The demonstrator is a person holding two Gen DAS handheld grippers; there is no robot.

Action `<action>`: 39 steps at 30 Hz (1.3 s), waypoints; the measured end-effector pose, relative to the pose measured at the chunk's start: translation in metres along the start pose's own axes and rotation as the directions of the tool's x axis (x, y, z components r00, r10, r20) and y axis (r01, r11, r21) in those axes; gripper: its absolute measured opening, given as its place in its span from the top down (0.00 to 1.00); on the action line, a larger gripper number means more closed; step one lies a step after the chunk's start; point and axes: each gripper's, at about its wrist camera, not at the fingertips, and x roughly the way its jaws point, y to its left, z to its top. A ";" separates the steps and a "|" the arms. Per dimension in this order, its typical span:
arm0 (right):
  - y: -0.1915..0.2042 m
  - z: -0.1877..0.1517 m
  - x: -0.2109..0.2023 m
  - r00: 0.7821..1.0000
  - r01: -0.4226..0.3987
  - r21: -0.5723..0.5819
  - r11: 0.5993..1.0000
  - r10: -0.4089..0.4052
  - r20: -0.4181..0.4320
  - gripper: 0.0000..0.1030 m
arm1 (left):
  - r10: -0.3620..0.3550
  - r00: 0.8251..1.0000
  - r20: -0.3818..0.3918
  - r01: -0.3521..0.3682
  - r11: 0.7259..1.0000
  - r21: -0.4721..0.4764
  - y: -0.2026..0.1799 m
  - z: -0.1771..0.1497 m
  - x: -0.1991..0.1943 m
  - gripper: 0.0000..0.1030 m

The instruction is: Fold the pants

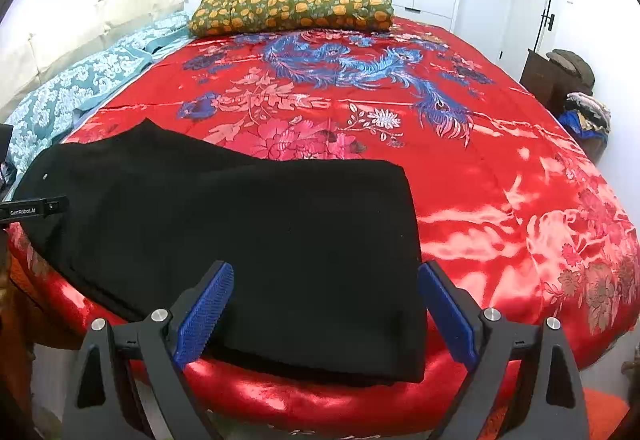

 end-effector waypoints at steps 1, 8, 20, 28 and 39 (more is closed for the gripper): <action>0.000 0.000 0.001 1.000 -0.001 -0.002 1.000 0.001 -0.003 0.10 | 0.007 1.000 0.003 -0.007 1.000 0.007 -0.001 0.000 0.000 0.11; 0.006 -0.003 0.005 1.000 -0.002 -0.027 1.000 0.002 -0.019 0.08 | 0.025 1.000 -0.007 -0.025 0.999 0.032 -0.006 -0.002 0.006 0.07; 0.014 -0.015 0.032 0.994 0.020 -0.069 0.997 -0.027 -0.105 0.00 | 0.055 0.998 -0.002 -0.055 0.993 0.100 -0.017 -0.011 0.016 0.00; 0.010 -0.015 0.036 0.992 0.003 -0.048 0.999 -0.009 -0.128 0.00 | -0.028 0.999 -0.018 0.029 0.998 0.056 0.026 0.035 -0.022 0.01; 0.013 -0.004 0.007 1.000 -0.017 -0.059 0.998 0.016 -0.026 0.00 | -0.112 0.974 -0.195 0.068 0.973 -0.219 0.205 0.085 0.032 0.01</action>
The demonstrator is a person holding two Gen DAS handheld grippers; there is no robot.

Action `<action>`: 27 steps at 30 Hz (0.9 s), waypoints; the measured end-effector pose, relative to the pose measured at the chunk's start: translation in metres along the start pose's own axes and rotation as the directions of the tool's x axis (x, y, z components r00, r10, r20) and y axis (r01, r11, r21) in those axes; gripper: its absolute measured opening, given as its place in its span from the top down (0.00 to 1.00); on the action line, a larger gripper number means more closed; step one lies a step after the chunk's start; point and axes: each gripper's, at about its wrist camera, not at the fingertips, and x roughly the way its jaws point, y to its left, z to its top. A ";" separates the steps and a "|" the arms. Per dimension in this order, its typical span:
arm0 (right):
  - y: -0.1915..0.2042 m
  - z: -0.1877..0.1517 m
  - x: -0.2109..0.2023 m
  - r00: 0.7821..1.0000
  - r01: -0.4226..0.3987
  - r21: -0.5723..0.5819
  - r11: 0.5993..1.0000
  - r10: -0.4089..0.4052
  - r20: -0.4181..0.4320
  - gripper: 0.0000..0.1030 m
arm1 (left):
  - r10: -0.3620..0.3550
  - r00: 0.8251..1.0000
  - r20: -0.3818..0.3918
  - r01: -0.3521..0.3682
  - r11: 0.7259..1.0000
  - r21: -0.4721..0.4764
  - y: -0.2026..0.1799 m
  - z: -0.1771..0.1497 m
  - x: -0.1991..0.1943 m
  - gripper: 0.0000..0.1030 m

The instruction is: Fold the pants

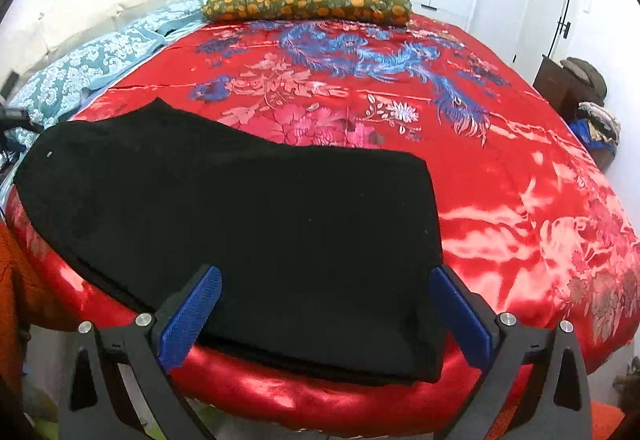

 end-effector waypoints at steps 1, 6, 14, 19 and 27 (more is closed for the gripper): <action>0.001 0.000 0.000 1.000 0.002 -0.003 1.000 -0.002 -0.003 0.00 | -0.028 0.999 -0.019 0.028 1.000 0.000 0.002 -0.002 0.007 0.01; 0.001 -0.005 0.002 1.000 0.006 -0.009 1.000 -0.006 -0.030 0.00 | -0.201 0.972 -0.125 0.202 0.979 -0.003 -0.012 -0.010 0.030 0.02; -0.004 -0.002 -0.006 1.000 0.002 0.012 1.000 -0.002 0.001 0.00 | -0.121 0.987 -0.101 0.122 0.993 0.001 -0.021 -0.016 -0.001 0.73; -0.011 0.002 -0.007 1.000 -0.017 0.051 0.999 0.016 0.018 0.00 | -0.254 0.966 -0.042 0.254 0.967 -0.012 -0.041 -0.024 -0.058 0.82; -0.031 0.009 -0.019 0.996 -0.062 0.142 0.988 0.052 0.077 0.00 | -0.531 0.845 -0.064 0.530 0.847 -0.025 -0.142 -0.045 -0.117 0.88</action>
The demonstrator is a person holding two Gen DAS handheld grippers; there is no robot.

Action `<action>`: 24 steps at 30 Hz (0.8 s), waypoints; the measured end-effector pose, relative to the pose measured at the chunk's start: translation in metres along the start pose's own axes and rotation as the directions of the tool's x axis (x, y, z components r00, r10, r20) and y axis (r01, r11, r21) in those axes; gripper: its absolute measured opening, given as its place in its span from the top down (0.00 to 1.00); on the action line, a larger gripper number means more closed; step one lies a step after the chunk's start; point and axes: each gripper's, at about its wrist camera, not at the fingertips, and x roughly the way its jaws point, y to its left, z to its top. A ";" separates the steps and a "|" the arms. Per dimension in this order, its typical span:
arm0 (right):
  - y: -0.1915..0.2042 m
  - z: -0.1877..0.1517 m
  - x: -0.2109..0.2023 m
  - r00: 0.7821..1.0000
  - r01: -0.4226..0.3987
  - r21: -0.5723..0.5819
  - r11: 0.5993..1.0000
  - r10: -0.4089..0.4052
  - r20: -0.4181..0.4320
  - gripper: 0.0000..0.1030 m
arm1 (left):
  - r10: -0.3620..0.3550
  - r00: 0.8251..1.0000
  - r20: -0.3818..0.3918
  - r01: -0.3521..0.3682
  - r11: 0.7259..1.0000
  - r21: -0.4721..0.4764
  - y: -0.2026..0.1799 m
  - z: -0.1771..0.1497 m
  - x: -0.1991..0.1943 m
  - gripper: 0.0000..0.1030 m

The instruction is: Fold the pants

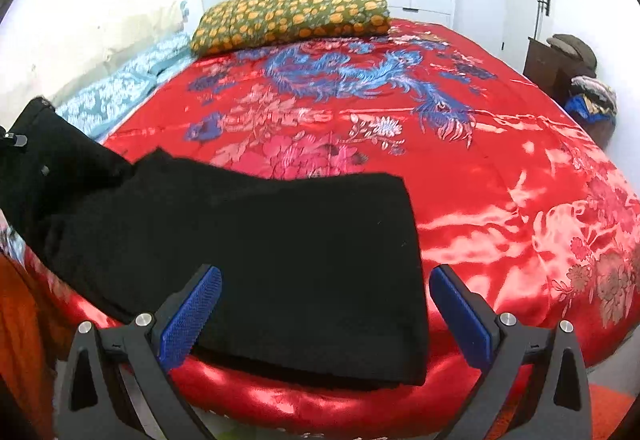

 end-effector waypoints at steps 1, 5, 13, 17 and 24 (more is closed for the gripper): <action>-0.004 0.001 -0.002 1.000 -0.002 0.013 1.000 0.002 0.009 0.00 | -0.033 0.999 -0.014 0.033 0.999 0.012 -0.020 -0.004 0.011 0.89; -0.023 0.004 -0.011 1.000 -0.005 0.075 0.997 0.002 0.031 0.00 | -0.118 0.989 -0.092 0.125 0.990 0.070 -0.084 -0.024 0.067 0.95; -0.079 0.001 -0.028 0.998 0.011 0.259 0.966 -0.028 0.061 0.00 | 0.224 0.950 -0.218 -0.134 0.922 0.362 -0.138 -0.091 0.217 0.35; -0.106 -0.005 -0.032 0.997 -0.004 0.378 0.926 -0.025 0.070 0.00 | 0.265 0.953 -0.149 -0.159 0.852 0.499 -0.157 -0.113 0.196 0.25; -0.098 -0.005 -0.023 0.996 -0.084 0.380 0.921 0.066 0.060 0.00 | 0.317 0.928 0.195 -0.372 0.787 0.492 -0.137 -0.099 0.106 0.08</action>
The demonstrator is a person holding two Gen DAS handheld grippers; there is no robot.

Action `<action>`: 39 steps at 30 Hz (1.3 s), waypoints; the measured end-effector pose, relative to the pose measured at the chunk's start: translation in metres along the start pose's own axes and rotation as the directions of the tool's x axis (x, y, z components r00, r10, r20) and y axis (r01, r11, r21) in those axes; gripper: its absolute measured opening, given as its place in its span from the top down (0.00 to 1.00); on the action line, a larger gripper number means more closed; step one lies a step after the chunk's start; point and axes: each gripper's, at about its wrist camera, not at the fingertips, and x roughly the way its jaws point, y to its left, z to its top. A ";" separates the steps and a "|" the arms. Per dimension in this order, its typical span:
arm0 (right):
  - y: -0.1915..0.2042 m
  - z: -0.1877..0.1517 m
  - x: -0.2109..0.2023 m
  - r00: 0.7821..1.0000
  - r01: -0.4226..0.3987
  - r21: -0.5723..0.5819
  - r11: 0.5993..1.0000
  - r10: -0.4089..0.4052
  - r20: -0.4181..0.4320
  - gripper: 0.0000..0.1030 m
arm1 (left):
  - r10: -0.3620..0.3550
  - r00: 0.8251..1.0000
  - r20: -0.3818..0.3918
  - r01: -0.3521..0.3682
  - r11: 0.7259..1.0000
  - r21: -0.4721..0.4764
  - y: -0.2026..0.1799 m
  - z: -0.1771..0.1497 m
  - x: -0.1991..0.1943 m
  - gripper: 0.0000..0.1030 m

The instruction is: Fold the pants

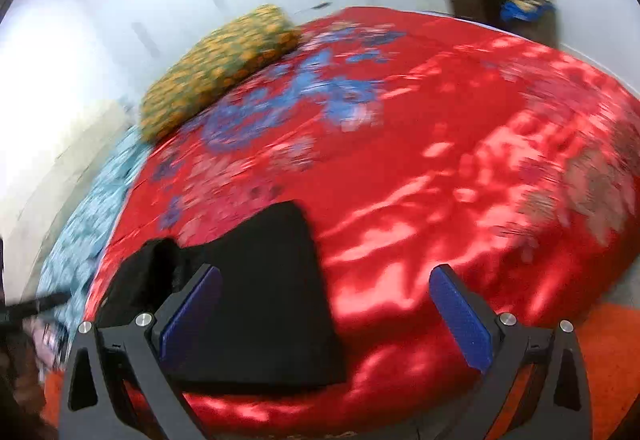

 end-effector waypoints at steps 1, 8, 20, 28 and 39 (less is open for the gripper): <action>0.014 -0.003 0.002 0.998 -0.057 -0.048 0.997 0.056 -0.013 0.00 | 0.079 0.996 0.045 -0.079 0.997 0.002 0.011 -0.004 -0.004 0.08; 0.116 -0.053 0.027 0.865 -0.471 -0.243 0.848 0.390 -0.315 0.05 | 0.321 0.938 0.131 -0.321 0.947 -0.020 0.046 -0.058 0.007 0.08; 0.161 -0.061 0.107 0.733 -0.553 -0.166 0.816 0.382 -0.563 0.29 | 0.269 0.958 0.098 -0.249 0.951 -0.184 0.096 -0.070 0.006 0.08; 0.151 -0.052 0.123 0.724 -0.516 -0.118 0.848 0.359 -0.589 0.28 | 0.254 0.964 0.076 -0.231 0.947 -0.224 0.104 -0.069 0.015 0.08; 0.154 -0.060 0.130 0.684 -0.551 -0.126 0.825 0.361 -0.634 0.42 | 0.257 0.965 0.054 -0.239 0.944 -0.228 0.104 -0.069 0.021 0.08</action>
